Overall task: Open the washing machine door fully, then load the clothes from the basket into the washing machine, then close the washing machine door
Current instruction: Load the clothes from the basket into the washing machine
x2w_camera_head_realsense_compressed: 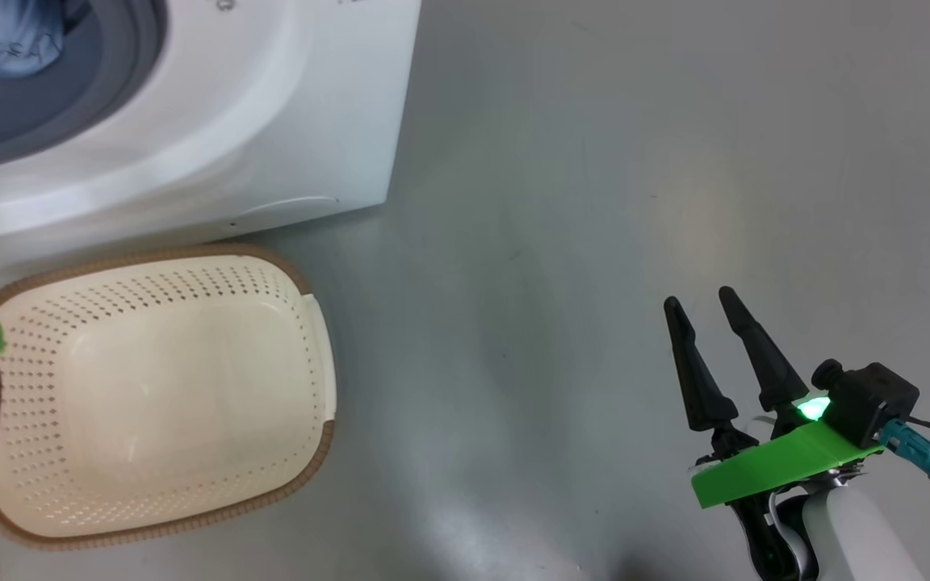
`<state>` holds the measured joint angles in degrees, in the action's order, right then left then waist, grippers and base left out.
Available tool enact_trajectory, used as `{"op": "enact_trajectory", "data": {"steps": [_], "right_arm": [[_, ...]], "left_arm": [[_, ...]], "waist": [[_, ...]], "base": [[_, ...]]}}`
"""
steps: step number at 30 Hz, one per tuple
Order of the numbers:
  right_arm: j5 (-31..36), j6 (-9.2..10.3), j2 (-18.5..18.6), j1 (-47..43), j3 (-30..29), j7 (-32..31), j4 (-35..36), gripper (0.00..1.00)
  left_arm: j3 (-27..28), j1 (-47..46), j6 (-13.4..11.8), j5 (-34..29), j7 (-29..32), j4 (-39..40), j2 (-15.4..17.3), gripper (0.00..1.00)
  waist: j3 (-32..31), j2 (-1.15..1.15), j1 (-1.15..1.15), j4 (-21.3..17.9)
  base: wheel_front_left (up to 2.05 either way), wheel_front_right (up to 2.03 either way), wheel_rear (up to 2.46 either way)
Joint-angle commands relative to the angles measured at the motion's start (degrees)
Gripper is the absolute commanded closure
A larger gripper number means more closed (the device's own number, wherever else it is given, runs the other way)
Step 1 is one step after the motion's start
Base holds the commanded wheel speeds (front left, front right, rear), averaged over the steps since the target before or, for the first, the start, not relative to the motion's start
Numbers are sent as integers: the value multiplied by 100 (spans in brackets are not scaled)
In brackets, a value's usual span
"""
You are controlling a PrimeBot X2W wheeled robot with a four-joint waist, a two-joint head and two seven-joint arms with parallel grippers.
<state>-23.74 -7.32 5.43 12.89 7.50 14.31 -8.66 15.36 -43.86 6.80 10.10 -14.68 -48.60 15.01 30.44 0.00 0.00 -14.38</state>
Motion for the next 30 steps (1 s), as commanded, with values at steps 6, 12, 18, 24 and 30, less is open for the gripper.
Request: {"op": "enact_trajectory", "data": {"steps": [6, 12, 18, 24, 30], "right_arm": [[47, -17, -25, 27, 153, 69, 130, 0], [48, -17, -48, 44, 178, 69, 117, 0], [53, -17, -53, 47, 175, 69, 118, 0], [54, -17, -55, 39, 156, 69, 95, 0], [41, -17, -82, 9, 168, 69, 76, 0]], "left_arm": [[288, -195, -136, -188, -32, 18, 375, 0], [356, -212, -154, -299, -32, -22, 373, 6], [413, -231, -155, -374, -32, 2, 352, 100], [435, -169, -101, -402, -32, 303, 214, 100], [235, 11, 27, -389, -32, 895, -58, 100]], "waist": [[106, 0, 0, -54], [121, 0, 0, -56], [107, 0, 0, -32], [43, 0, 0, 19], [-33, 0, 0, 83]], "base": [[0, 0, 0], [0, 0, 0], [0, 0, 0], [0, 0, 0], [0, 0, 0]]}}
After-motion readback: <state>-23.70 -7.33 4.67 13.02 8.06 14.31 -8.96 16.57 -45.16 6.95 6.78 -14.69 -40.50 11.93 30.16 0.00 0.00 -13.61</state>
